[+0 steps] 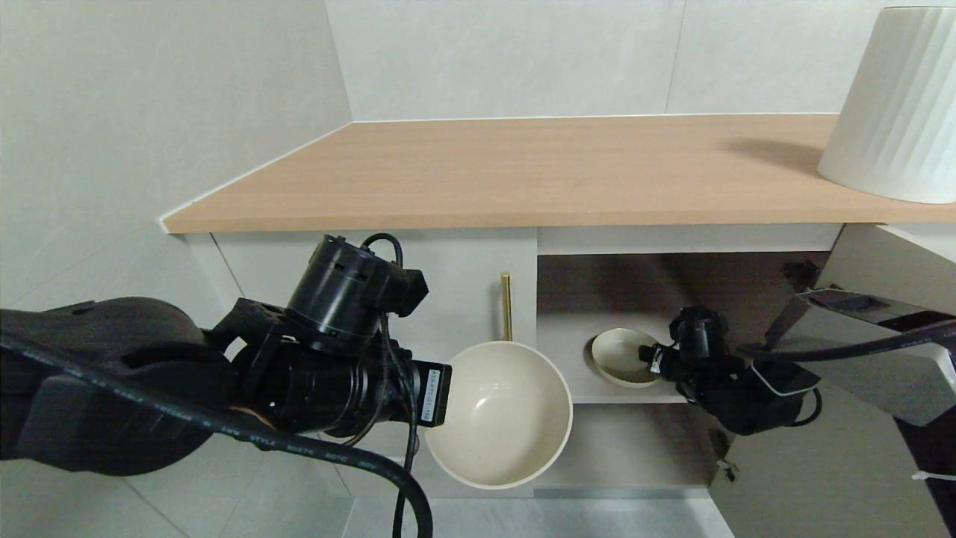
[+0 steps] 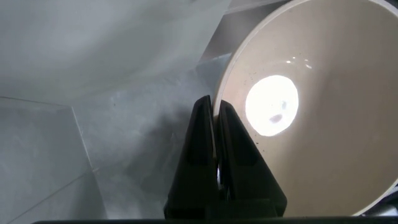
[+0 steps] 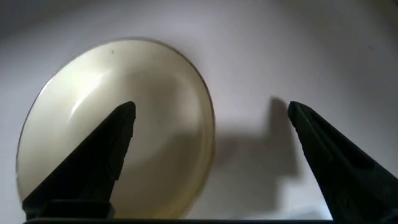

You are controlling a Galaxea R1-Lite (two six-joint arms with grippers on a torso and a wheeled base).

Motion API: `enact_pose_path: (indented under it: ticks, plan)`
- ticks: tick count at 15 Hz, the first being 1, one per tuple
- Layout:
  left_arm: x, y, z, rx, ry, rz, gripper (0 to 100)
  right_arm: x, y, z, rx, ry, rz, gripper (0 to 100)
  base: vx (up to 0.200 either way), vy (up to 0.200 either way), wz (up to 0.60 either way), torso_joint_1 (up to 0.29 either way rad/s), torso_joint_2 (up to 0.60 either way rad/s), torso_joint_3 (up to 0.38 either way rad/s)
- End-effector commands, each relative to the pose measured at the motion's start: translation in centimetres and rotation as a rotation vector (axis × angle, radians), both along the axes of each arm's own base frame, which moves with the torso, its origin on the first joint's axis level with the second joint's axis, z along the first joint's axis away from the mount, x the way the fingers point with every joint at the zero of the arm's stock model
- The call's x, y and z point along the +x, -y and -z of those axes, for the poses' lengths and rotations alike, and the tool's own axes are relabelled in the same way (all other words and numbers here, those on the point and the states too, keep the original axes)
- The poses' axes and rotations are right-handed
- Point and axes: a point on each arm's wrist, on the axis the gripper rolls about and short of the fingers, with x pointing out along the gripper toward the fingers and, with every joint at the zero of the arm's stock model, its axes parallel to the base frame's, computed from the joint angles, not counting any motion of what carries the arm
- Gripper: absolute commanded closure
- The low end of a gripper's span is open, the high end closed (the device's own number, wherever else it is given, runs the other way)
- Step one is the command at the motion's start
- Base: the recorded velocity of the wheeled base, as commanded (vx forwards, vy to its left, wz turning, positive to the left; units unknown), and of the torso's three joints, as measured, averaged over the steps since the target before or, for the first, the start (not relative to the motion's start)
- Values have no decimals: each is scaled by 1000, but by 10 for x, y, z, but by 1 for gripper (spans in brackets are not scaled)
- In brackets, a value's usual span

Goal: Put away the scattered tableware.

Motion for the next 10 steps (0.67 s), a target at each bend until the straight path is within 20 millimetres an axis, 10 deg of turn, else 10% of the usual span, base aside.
enact_pose_path:
  ticks: [1, 10]
  plan:
    - [2, 10, 12, 33, -26, 12, 100, -24, -3, -29, 19, 5, -48, 0, 0, 0, 0, 0, 0, 0]
    - [11, 56, 78, 222, -94, -43, 100, -144, -47, -128, 199, -147, -642, 0, 0, 0, 0, 0, 0, 0]
